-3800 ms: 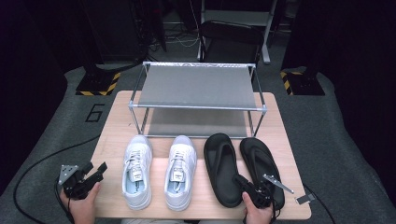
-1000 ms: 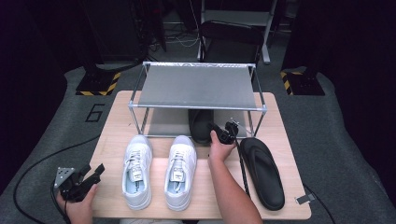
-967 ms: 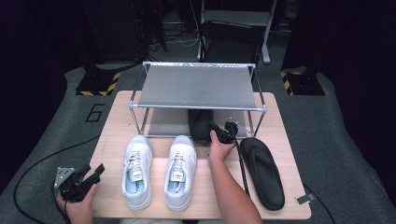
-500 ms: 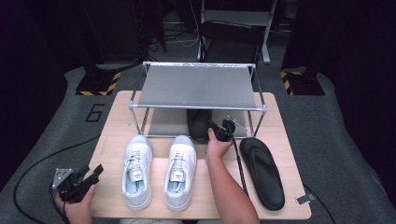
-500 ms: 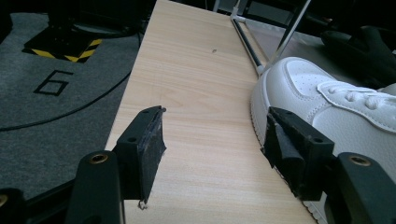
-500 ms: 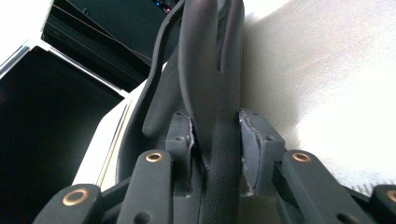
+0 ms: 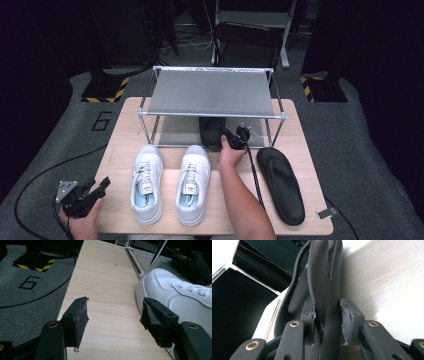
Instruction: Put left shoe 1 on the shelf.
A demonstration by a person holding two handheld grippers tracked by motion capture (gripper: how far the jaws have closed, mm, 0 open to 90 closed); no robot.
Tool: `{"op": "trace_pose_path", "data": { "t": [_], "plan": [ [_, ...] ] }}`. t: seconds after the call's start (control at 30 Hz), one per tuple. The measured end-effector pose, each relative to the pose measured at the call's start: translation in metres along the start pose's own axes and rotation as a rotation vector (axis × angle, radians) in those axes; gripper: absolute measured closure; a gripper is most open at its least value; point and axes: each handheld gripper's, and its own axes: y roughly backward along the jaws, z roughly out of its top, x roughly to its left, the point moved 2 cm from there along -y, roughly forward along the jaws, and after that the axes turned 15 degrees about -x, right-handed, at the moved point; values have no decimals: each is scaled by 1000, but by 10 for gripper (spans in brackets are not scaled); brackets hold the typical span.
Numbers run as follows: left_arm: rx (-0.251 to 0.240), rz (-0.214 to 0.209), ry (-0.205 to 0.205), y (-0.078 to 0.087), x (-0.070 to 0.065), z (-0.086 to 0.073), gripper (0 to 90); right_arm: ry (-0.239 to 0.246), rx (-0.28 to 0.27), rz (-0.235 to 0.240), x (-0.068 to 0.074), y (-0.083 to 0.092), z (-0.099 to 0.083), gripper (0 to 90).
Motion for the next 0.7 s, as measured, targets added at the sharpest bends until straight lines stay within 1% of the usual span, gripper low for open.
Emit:
{"op": "trace_pose_path", "data": {
  "t": [0.03, 0.07, 0.1, 0.13, 0.17, 0.2, 0.23, 0.27, 0.3, 0.33, 0.37, 0.4, 0.43, 0.5, 0.53, 0.57, 0.6, 0.63, 0.7],
  "plan": [
    [0, 1, 0, 0, 0, 0, 374, -9, 6, 7, 0, 1, -1, 661],
    [-5, 2, 0, 0, 0, 0, 374, -6, 1, 0, 0, -1, -2, 660],
    [-17, 7, 2, 0, 0, 0, 374, -2, 10, -17, -2, -2, -3, 661],
    [-22, 5, 4, 0, 0, 0, 374, -2, 10, -17, -2, -2, -3, 661],
    [-12, 1, 5, 1, 0, 0, 374, 5, 8, -24, -3, -3, -4, 660],
    [-12, 1, 5, 1, 0, 0, 374, 5, 8, -24, -3, -3, -4, 660],
    [-9, 2, 5, 1, 0, 0, 374, 11, 18, -29, -4, -3, -4, 660],
    [-9, 2, 5, 1, 0, 0, 374, 11, 18, -29, -4, -3, -4, 660],
    [-11, 3, 6, 1, 0, -1, 374, 15, 2, -11, -4, -4, -4, 660],
    [-9, 3, 4, 1, -1, -1, 374, 15, 2, -11, -4, -4, -4, 660],
    [-9, 2, 2, 0, -1, -1, 374, 0, 12, -17, -4, -3, -3, 660],
    [-9, 1, 2, 0, -1, -1, 374, 14, -3, -5, -5, -4, -3, 660],
    [-1, 0, 3, 0, -1, -1, 374, 11, -3, -1, -5, -5, -2, 660],
    [-1, -1, 1, 0, -1, -1, 374, -3, 7, -13, -5, -4, -2, 659],
    [-2, -2, 0, 0, -2, -1, 374, 4, 3, -14, -5, -5, -2, 658],
    [-9, -3, 2, -1, -2, -1, 374, 33, 1, -28, -8, -6, -3, 656],
    [-1, -3, 0, -1, -2, -1, 374, 18, 9, -34, -8, -6, -3, 654],
    [-2, -5, 0, -1, -2, -1, 374, 21, 10, -34, -9, -7, -4, 653],
    [-1, -6, -4, -2, -2, -1, 377, 2, 24, -39, -10, -7, -5, 647]
  ]
}}
